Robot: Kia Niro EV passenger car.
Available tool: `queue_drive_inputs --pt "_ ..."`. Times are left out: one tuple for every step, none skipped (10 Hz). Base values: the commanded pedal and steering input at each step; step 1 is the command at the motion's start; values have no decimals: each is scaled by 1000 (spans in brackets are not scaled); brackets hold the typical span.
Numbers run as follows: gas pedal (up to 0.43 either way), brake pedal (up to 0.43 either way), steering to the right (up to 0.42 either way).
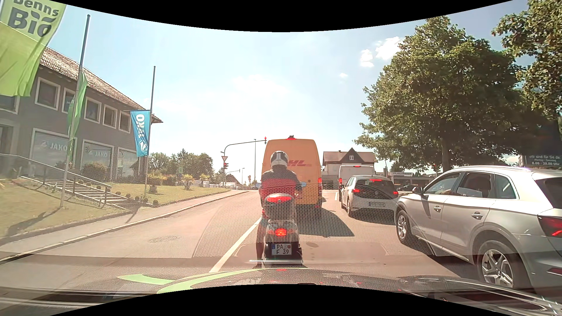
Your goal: Follow the waypoints while adhering to traffic rules and regulations
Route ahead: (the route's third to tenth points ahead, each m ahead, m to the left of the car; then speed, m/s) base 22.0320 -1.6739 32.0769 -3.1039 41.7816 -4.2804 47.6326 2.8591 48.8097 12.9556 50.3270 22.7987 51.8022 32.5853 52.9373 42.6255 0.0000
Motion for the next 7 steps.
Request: queue_drive_inputs --pt "0 250 19" --pt "0 250 19" --pt "0 250 19" --pt "0 250 19" --pt "0 250 19" --pt "0 250 19" --pt "0 250 19"
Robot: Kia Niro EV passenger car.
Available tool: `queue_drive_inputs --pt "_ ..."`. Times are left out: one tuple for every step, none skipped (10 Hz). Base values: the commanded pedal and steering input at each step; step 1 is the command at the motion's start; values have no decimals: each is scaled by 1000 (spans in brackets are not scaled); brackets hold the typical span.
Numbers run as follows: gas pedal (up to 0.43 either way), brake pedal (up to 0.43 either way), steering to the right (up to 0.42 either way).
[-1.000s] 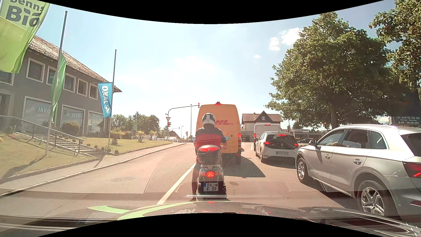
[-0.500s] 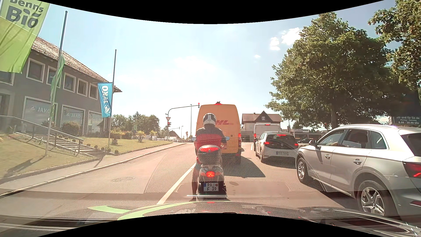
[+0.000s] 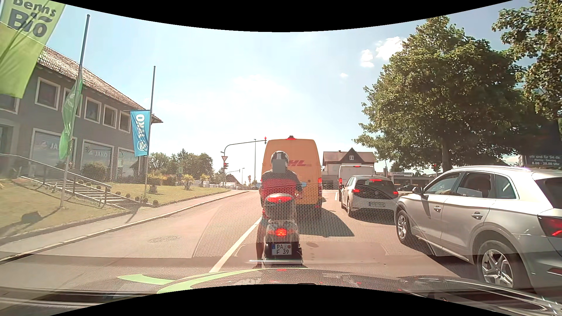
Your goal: Follow the waypoints while adhering to traffic rules and regulations
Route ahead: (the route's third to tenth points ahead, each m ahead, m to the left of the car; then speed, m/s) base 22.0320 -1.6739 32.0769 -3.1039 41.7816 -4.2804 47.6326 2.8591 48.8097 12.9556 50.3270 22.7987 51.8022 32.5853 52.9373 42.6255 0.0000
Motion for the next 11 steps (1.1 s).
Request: queue_drive_inputs --pt "0 250 19" --pt "0 250 19" --pt "0 250 19" --pt "0 250 19" --pt "0 250 19" --pt "0 250 19" --pt "0 250 19" --pt "0 250 19" --pt "0 250 19" --pt "0 250 19" --pt "0 250 19"
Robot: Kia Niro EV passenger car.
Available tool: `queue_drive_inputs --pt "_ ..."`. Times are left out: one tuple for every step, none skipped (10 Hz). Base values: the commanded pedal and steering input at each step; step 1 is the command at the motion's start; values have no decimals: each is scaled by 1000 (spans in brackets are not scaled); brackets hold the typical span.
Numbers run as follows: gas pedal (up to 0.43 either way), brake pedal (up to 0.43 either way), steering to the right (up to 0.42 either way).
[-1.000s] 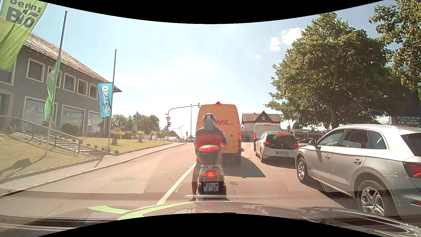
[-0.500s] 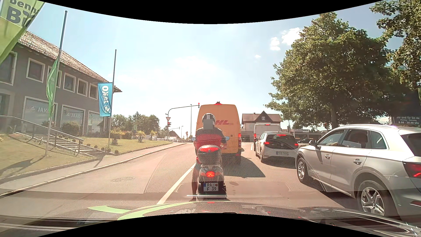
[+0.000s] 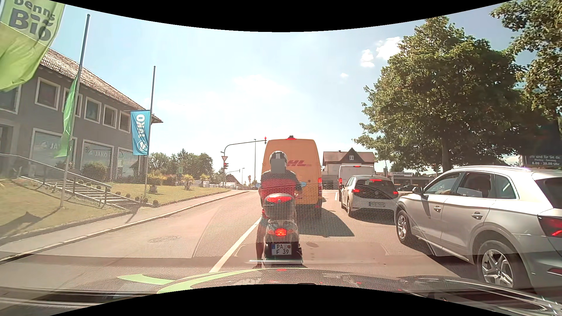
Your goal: Follow the waypoints while adhering to traffic rules and regulations
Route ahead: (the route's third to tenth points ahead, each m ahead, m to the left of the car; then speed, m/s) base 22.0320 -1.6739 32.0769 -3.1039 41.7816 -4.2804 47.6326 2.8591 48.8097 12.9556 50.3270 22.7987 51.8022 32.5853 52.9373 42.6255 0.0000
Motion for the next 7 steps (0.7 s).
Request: queue_drive_inputs --pt "0 250 19" --pt "0 250 19" --pt "0 250 19" --pt "0 250 19" --pt "0 250 19" --pt "0 250 19" --pt "0 250 19"
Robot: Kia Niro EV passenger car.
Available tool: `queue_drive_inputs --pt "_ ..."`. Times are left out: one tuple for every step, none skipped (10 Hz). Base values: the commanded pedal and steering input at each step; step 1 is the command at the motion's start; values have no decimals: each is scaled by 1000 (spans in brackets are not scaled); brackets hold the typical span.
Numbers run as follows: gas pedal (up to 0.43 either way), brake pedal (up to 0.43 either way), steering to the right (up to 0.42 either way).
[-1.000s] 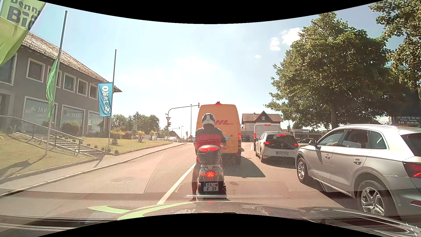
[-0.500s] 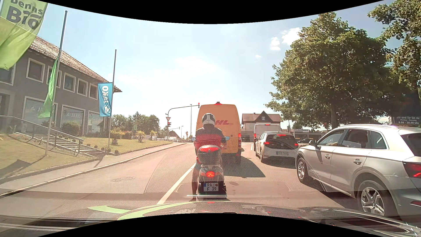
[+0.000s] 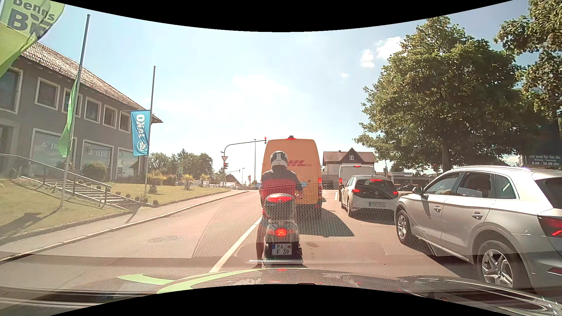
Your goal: Follow the waypoints while adhering to traffic rules and regulations
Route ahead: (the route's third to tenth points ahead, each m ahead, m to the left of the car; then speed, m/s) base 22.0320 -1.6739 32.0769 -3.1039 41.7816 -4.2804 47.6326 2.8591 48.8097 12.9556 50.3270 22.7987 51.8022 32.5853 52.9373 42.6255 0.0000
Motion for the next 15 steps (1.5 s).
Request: queue_drive_inputs --pt "0 250 19" --pt "0 250 19" --pt "0 250 19" --pt "0 250 19" --pt "0 250 19" --pt "0 250 19" --pt "0 250 19" --pt "0 250 19" --pt "0 250 19" --pt "0 250 19" --pt "0 250 19" --pt "0 250 19" --pt "0 250 19" --pt "0 250 19" --pt "0 250 19"
